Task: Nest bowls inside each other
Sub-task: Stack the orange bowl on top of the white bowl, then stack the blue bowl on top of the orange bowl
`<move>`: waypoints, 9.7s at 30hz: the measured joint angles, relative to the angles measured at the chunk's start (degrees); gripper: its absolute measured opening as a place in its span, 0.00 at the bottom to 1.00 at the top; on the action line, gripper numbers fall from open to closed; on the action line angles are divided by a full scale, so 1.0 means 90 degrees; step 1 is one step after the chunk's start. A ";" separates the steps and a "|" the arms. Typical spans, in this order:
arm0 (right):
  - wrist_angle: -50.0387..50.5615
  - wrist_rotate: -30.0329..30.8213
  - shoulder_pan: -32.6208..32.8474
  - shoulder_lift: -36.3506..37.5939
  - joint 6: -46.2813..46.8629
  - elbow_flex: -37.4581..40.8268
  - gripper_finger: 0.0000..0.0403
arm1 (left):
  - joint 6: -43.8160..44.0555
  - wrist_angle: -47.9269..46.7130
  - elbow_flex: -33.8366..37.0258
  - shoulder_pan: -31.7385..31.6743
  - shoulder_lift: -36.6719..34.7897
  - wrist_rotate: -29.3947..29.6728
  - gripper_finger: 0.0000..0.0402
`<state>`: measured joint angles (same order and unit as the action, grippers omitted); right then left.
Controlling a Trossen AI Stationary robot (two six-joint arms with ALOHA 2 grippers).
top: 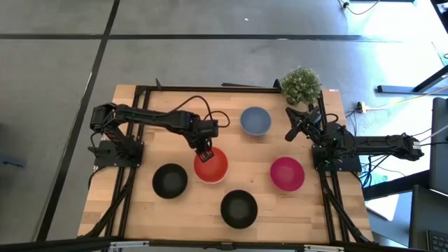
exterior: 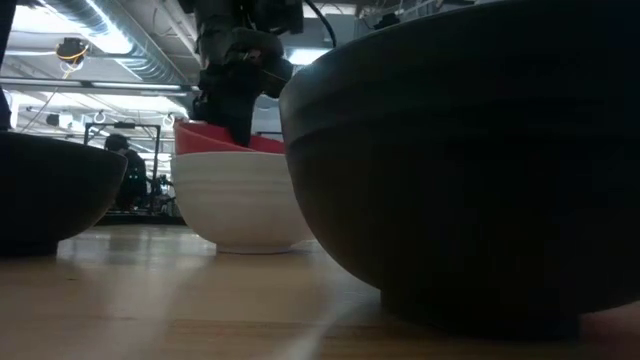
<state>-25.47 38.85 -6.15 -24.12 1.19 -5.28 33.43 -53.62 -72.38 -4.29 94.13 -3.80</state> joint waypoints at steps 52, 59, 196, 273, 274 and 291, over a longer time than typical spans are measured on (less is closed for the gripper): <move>0.4215 -0.2220 -0.0002 -0.0701 0.0671 -0.2726 0.08 | -0.1923 0.2633 0.1989 -0.2094 -0.4851 0.1956 0.30; 0.5816 -0.2437 0.0000 -0.1620 0.0846 -0.3944 0.13 | -0.1734 0.3224 0.2808 -0.2094 -0.4969 0.1958 0.30; 0.5878 -0.4959 0.0416 -0.7023 0.0739 -0.7055 0.02 | -0.2105 0.2516 0.2861 -0.2094 -0.5017 0.2561 0.30; 0.5705 -0.4098 0.1970 -1.0345 0.1360 -1.0009 0.04 | -0.1949 0.1297 0.2861 -0.2094 -0.5020 0.2463 0.30; 0.5708 -0.4107 0.1970 -1.0345 0.1398 -1.0010 0.04 | -0.1948 0.1296 0.2861 -0.2094 -0.5020 0.2463 0.30; 0.5933 -0.4107 0.1984 -1.0345 0.1647 -1.0008 0.13 | -0.1948 0.1297 0.2861 -0.2094 -0.5022 0.2463 0.30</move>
<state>27.92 1.89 11.70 -117.23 16.01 -95.35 15.90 -41.95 -46.63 -23.14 48.93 18.37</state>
